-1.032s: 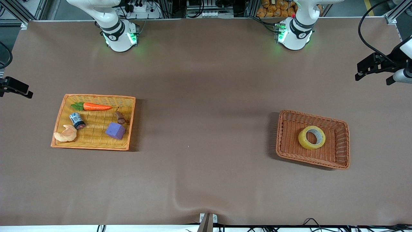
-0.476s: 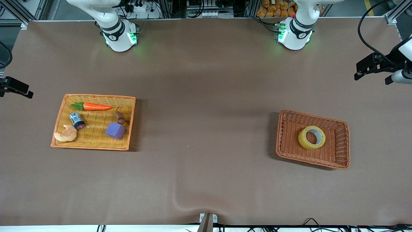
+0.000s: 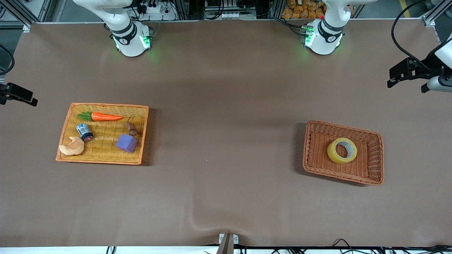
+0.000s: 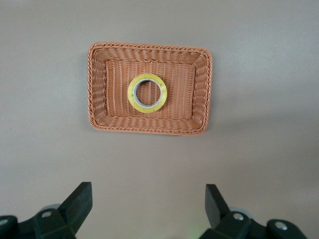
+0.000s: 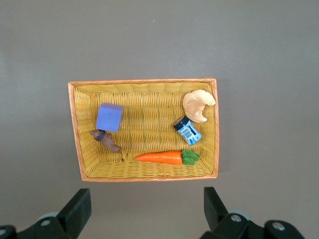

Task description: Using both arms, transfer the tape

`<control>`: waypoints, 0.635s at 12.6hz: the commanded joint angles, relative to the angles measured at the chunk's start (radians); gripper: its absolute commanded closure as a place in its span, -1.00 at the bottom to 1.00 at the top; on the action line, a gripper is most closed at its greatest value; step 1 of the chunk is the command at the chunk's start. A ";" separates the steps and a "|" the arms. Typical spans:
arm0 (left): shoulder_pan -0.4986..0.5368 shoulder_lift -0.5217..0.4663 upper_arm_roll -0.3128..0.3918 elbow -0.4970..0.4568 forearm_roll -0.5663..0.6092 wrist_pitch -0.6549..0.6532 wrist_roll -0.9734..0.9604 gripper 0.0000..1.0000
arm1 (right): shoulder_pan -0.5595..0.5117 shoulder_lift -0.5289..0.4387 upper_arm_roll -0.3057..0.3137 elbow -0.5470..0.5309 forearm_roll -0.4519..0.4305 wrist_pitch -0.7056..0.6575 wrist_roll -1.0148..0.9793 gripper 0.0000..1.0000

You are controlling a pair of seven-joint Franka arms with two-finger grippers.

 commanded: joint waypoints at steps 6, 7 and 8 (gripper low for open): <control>0.008 0.025 -0.005 0.026 0.015 -0.015 -0.004 -1.00 | -0.018 0.006 0.012 0.021 0.007 -0.016 0.011 -1.00; 0.006 0.027 -0.005 0.026 0.015 -0.015 -0.004 -1.00 | -0.018 0.006 0.012 0.021 0.008 -0.016 0.013 -1.00; 0.006 0.025 -0.005 0.026 0.014 -0.015 -0.004 -1.00 | -0.018 0.006 0.012 0.021 0.014 -0.016 0.013 -1.00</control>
